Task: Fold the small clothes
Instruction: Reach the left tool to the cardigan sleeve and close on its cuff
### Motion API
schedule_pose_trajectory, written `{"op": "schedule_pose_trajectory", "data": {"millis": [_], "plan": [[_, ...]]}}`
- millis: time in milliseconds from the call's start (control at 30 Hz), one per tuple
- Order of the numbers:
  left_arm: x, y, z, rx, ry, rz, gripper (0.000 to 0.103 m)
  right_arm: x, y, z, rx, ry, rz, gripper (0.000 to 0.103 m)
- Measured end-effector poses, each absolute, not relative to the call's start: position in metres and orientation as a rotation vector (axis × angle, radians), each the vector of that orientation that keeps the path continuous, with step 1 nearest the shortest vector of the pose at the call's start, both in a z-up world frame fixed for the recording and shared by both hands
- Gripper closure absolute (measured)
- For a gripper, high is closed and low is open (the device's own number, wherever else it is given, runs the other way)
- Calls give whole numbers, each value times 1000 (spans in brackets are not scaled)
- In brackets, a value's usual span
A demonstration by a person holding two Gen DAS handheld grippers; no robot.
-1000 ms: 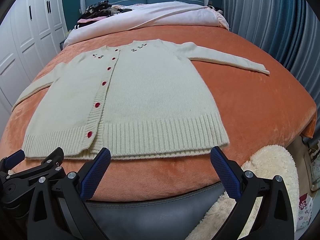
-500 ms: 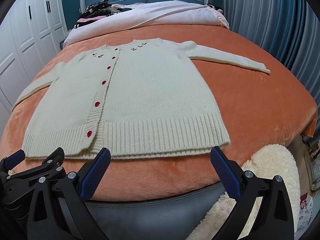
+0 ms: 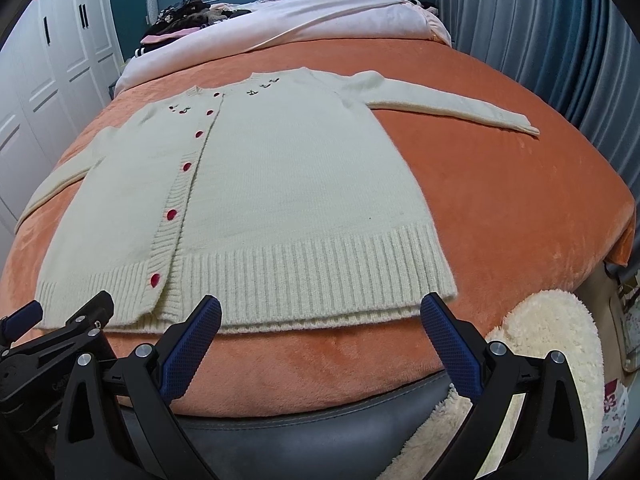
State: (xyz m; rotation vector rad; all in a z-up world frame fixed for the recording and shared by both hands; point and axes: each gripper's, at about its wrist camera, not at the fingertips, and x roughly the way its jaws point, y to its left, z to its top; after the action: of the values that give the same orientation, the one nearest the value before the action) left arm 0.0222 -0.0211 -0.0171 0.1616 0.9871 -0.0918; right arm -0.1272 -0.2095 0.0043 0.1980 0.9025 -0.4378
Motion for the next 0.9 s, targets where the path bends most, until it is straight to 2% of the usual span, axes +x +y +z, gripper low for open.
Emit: {"op": "schedule_pose_trajectory", "data": {"millis": [133,333,467,667,733,767,800,833,900], "plan": [[38,-18,-10,103,972,-115,5,-112,-256,14,265,878,-420,5],[74,-7,3,36,915,-119,5,-72,-426,25,562,754,-454,5],[101,0,-3,19,921,-81,5,-35,-546,16,660,712,-624,5],[132,8,-19,0,949,-17,5,1,-651,-20,885,651,-754,5],[141,10,-23,-2,959,-9,5,9,-661,-28,917,618,-770,16],[145,11,-25,-4,961,-9,5,17,-663,-29,911,611,-755,40],[149,12,-27,-3,960,-9,5,28,-663,-28,904,631,-740,74],[153,13,-28,-1,959,-9,5,41,-659,-23,892,640,-713,91],[160,14,-27,-10,948,-15,5,68,-629,12,804,570,-608,92]]}}
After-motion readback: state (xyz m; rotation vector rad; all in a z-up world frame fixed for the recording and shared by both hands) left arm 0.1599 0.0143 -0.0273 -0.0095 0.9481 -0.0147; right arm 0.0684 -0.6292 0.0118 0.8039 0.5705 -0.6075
